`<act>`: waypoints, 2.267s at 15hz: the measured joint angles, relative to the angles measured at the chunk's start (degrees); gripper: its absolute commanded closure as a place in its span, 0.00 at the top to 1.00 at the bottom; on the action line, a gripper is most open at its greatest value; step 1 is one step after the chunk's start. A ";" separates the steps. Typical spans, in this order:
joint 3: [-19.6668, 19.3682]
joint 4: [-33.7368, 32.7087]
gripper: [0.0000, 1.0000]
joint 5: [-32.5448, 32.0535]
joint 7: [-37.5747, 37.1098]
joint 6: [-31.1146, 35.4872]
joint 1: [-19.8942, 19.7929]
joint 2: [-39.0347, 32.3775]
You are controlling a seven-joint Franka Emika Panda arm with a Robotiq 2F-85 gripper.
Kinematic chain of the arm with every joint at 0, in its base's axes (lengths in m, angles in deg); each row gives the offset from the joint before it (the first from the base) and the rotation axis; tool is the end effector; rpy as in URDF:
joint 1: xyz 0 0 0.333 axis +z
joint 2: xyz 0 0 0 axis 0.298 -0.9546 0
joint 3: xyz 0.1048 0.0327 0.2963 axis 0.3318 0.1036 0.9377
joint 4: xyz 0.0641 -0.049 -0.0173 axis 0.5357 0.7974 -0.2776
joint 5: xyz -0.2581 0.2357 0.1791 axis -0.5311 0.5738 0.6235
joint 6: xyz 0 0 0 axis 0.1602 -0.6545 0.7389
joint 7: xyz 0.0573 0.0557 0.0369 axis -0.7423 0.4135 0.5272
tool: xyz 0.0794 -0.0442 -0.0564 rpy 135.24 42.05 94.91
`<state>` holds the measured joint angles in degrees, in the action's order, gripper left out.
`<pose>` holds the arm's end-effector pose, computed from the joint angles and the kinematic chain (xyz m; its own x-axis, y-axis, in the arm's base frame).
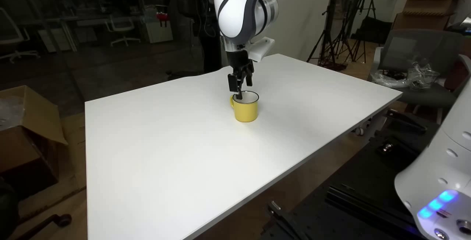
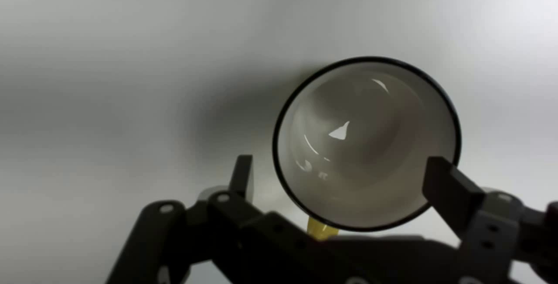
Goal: Move the cup on the table forward
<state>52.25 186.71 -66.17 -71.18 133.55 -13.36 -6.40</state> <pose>0.5554 0.0371 0.1709 0.8851 0.4601 -0.0694 0.4653 -0.8759 0.1278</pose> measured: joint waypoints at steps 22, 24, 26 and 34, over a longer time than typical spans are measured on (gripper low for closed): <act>0.44 1.47 1.00 0.30 9.62 5.64 -6.81 -1.34; 0.67 0.44 1.00 0.30 10.00 5.52 -6.81 -2.23; 0.93 -1.02 0.75 0.30 10.20 5.11 -6.81 -3.29; 1.58 -6.12 0.25 0.31 11.64 3.33 -6.83 -7.15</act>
<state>53.83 180.60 -65.85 -59.54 136.89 -20.19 -13.55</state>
